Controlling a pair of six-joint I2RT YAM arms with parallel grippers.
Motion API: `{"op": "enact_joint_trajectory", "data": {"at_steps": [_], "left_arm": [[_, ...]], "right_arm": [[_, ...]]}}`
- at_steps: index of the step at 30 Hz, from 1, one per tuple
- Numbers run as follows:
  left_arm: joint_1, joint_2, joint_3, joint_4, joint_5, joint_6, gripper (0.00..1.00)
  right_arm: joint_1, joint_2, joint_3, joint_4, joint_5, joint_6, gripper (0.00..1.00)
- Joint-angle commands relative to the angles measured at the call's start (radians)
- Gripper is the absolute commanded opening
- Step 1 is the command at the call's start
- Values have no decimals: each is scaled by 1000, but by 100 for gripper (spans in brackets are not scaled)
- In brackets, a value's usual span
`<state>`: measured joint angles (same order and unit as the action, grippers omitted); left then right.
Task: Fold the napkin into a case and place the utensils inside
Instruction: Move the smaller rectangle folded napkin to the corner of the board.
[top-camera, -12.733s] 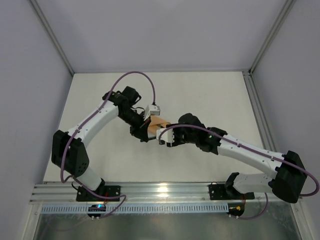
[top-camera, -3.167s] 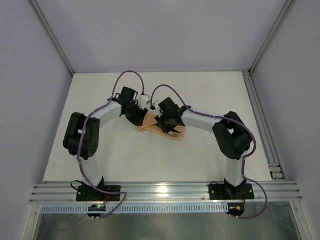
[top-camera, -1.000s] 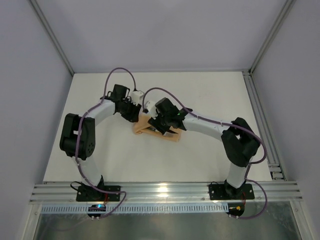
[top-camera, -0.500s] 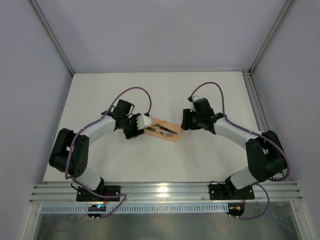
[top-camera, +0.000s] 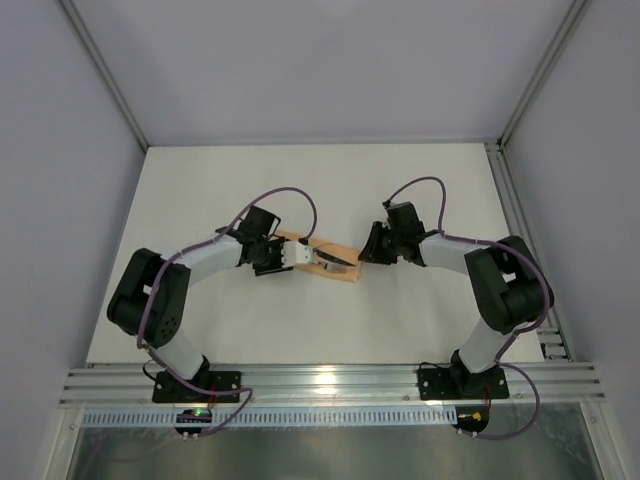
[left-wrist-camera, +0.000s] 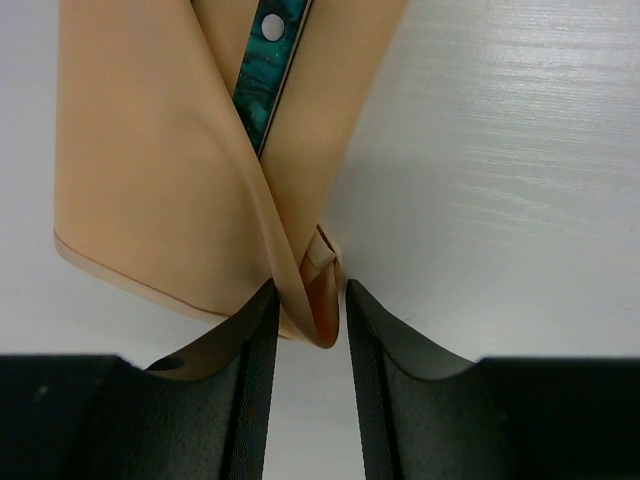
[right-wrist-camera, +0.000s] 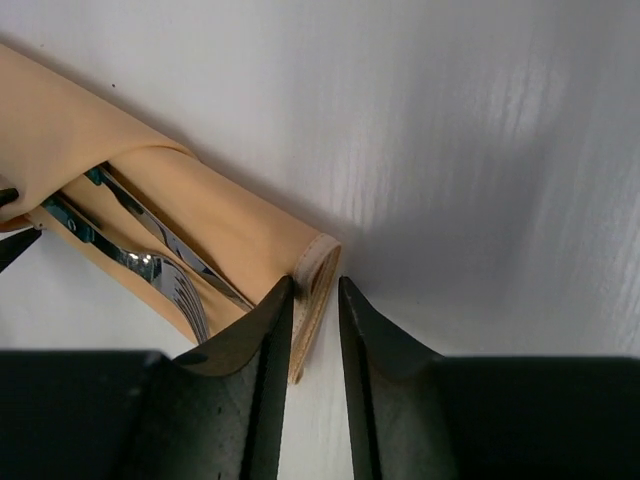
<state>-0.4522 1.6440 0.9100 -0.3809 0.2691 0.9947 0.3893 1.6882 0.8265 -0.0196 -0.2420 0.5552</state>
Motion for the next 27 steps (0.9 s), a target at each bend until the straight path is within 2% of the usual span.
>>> {"op": "enact_joint_trajectory", "data": {"at_steps": [1,6,9,11,12,16,20,24,27], "left_arm": [[-3,19,-10,25,-7,-27,34],[0,36,-25,83,-77,-105,29],[26,46,-20,119,-90,-160,29],[43,45,-20,126,-90,-177,34],[52,36,-20,123,-84,-186,43],[58,-4,-29,67,-48,-170,55],[56,-49,-17,-10,-28,-183,61],[46,-93,4,-35,-27,-212,62],[-3,-101,39,-24,-64,-232,62]], "right_arm": [[2,50,29,90,-23,46,27],[5,137,100,107,-49,71,17],[16,189,160,99,-46,77,16],[23,214,190,96,-42,86,16],[28,237,225,93,-40,92,16],[49,310,345,52,-31,92,16],[59,379,468,-22,-2,97,20],[59,403,551,-66,10,81,32],[59,386,582,-120,39,40,39]]}}
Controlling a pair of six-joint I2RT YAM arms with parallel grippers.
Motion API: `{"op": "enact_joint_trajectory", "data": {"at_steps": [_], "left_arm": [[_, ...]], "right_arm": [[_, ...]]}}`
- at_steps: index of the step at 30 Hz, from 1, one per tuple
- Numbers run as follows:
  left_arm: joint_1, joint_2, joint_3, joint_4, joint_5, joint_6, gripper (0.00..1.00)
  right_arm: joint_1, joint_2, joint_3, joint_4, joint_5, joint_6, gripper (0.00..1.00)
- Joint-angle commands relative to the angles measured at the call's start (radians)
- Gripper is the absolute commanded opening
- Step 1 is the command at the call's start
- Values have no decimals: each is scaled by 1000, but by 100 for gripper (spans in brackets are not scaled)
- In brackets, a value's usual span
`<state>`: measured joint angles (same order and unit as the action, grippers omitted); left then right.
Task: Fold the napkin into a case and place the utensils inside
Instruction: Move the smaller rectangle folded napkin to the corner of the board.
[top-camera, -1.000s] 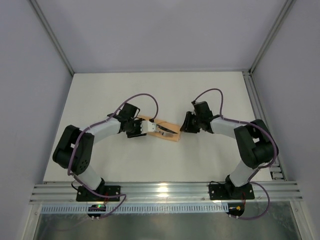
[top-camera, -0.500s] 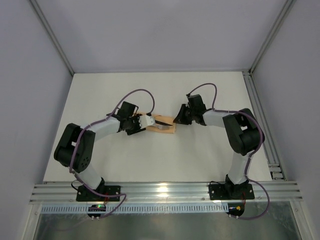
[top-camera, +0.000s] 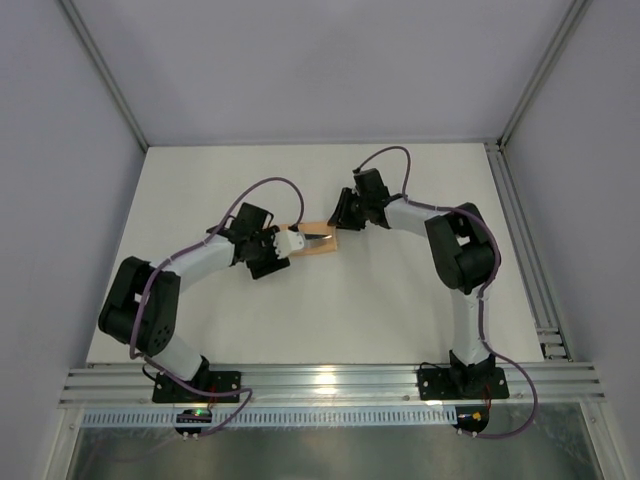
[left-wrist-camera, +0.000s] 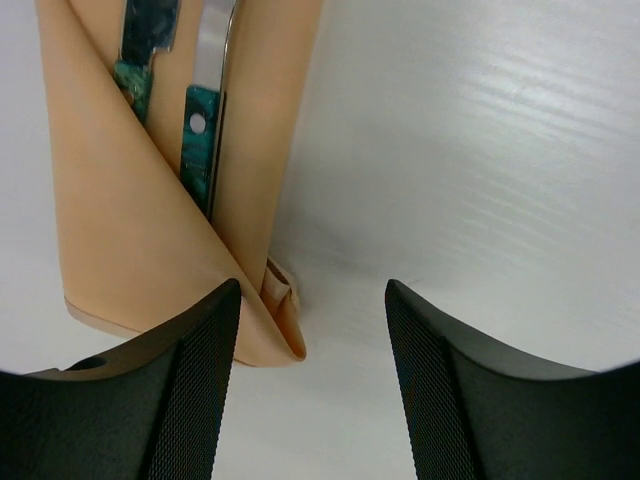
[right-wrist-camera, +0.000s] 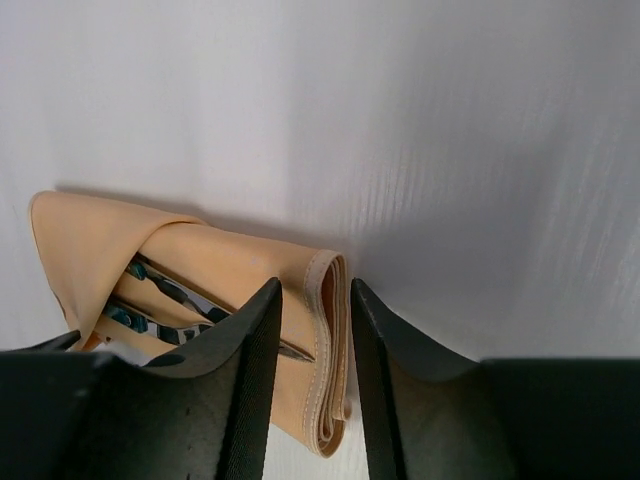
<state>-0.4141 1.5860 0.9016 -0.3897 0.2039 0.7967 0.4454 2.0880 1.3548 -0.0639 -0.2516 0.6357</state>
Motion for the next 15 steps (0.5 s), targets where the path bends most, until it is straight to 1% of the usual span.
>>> {"op": "enact_joint_trajectory", "data": {"at_steps": [1,4,8,12,13,15], "left_arm": [[-55,-38,62,-12,-3,-40,62],[-104,12,131,-8,-43,-63,62],[-158,135,201,46,-153,-70,63],[-172,244,255,68,-193,-62,62],[-175,259,275,66,-222,-59,62],[-176,291,287,71,-225,-54,62]], "right_arm": [[1,-23,55,-83,55,-51,40],[-1,-62,56,-114,75,-88,43],[-5,-124,38,-154,98,-126,43],[-14,-202,-20,-152,117,-149,43],[-16,-218,-32,-152,118,-154,43],[-22,-267,-72,-145,121,-156,43]]}}
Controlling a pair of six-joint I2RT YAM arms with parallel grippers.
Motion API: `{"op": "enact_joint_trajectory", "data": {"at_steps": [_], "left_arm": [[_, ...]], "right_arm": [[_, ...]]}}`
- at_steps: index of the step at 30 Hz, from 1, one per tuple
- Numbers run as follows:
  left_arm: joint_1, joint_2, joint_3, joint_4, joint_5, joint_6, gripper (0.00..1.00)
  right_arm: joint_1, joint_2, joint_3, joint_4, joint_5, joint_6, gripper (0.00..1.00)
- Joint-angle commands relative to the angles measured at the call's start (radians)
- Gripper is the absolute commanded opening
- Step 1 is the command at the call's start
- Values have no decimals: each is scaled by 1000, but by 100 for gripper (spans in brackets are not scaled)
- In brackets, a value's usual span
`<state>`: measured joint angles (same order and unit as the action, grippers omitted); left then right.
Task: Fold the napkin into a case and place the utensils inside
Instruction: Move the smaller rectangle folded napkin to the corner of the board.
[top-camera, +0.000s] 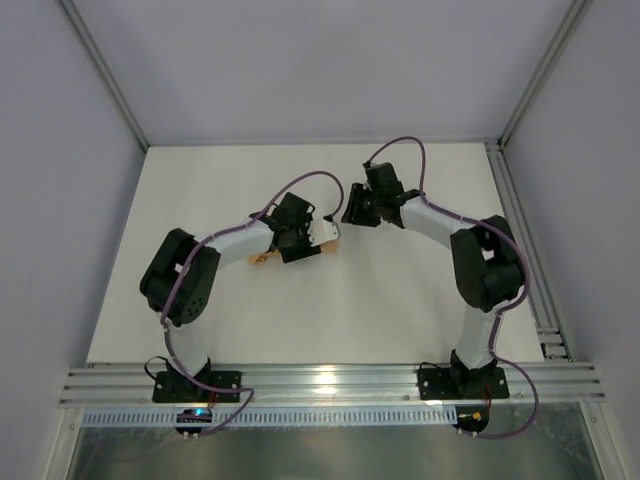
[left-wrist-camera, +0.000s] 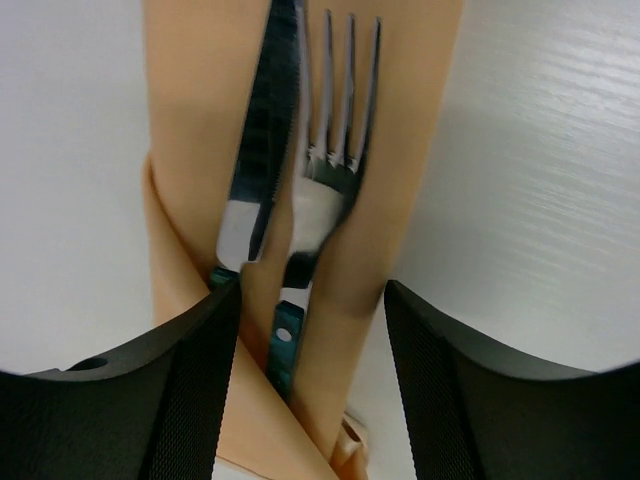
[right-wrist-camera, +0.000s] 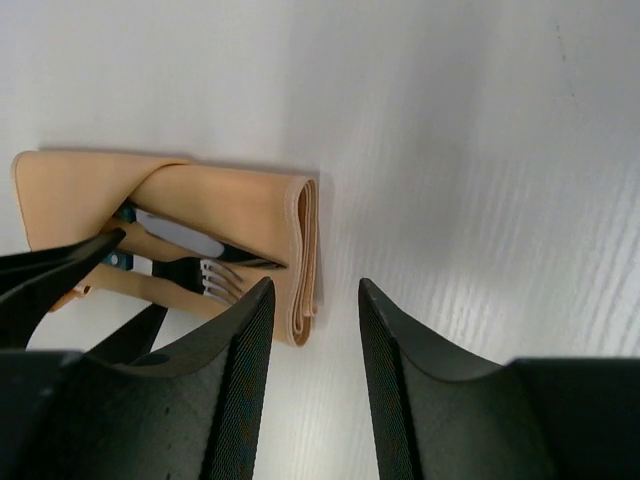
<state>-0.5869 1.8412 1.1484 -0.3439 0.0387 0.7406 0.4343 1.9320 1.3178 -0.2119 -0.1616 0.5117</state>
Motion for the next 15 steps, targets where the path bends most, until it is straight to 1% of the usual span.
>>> {"op": "enact_joint_trajectory", "data": {"at_steps": [1,8,15], "left_arm": [[-5,44,45,29,-66,3,62],[-8,105,54,68,-105,2,51],[13,176,100,121,-152,9,50]], "right_arm": [[-17,-128,-51,6,31,-35,43],[-26,-271,-158,16,54,-45,43],[-35,-398,-207,-32,91,-79,44]]}}
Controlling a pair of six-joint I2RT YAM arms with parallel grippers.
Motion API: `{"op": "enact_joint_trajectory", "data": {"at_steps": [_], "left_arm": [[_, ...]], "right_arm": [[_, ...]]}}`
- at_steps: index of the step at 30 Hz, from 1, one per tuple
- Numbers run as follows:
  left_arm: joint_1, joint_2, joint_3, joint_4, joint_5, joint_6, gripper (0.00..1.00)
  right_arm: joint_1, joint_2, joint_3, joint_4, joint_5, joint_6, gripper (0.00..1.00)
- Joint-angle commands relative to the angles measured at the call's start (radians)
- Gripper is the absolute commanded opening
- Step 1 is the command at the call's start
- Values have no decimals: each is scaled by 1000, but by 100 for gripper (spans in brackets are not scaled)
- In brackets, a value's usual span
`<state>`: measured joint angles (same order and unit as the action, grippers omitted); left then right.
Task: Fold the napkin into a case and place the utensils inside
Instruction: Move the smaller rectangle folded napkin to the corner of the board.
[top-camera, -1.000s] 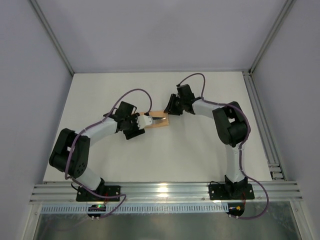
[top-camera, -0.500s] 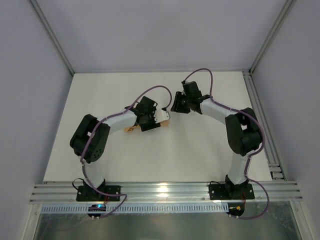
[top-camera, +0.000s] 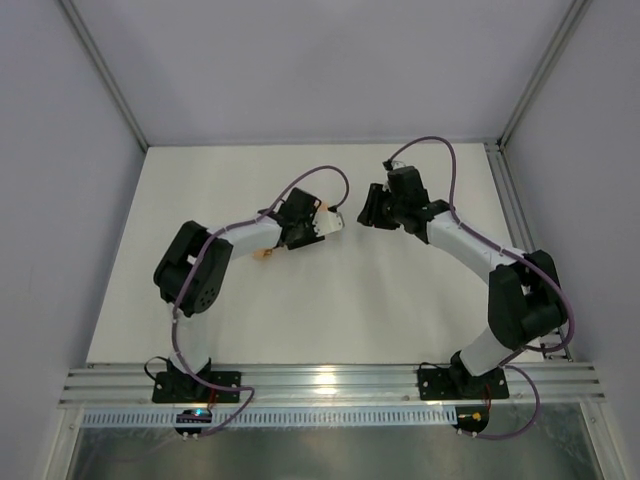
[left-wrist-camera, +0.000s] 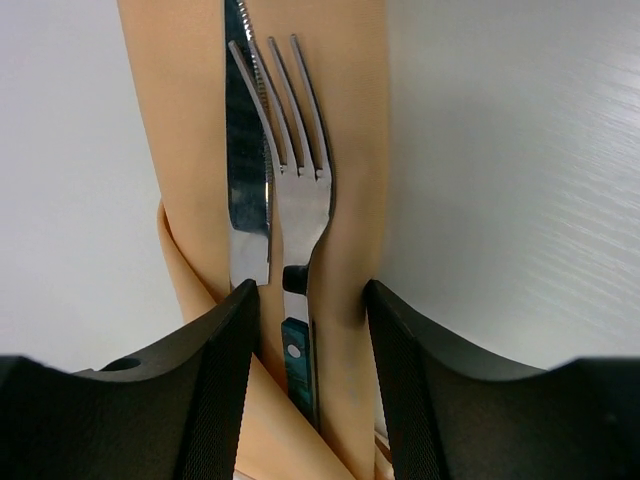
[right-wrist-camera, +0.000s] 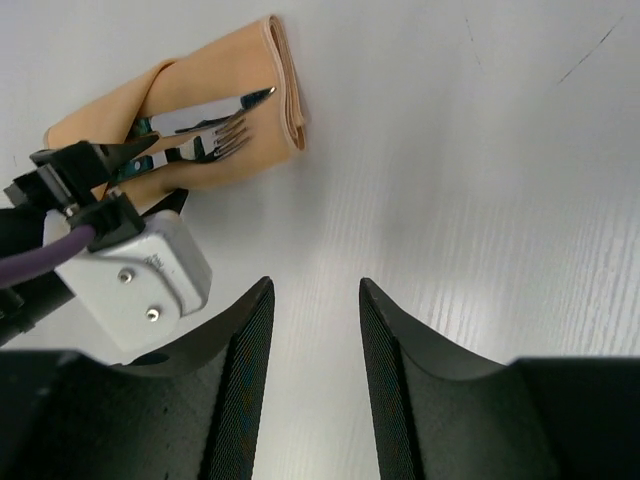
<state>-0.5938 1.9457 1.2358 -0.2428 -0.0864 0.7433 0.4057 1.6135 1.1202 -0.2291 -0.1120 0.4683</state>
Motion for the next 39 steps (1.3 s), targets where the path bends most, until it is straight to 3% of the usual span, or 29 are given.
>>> {"op": "enact_joint_trajectory", "data": {"at_steps": [1,13,22,32,39], "left_arm": [[29,84,25,29,-30,13,51],[219,306,312,-1,-87,99,50],[311,417,441,-13,-110,137,51],[315,383,508,-38,-70,84,54],[281,259,579,-99,-53,-30,60]], "right_arm": [[-7,-93,-19,-22,44,-42,44],[-24,-282,-94,-110,153,-106,44],[-31,-349,-112,-159,201,-138,44],[-31,-369,-108,-187,204,-148,45],[-33,-400,-92,-208,213,-171,45]]}}
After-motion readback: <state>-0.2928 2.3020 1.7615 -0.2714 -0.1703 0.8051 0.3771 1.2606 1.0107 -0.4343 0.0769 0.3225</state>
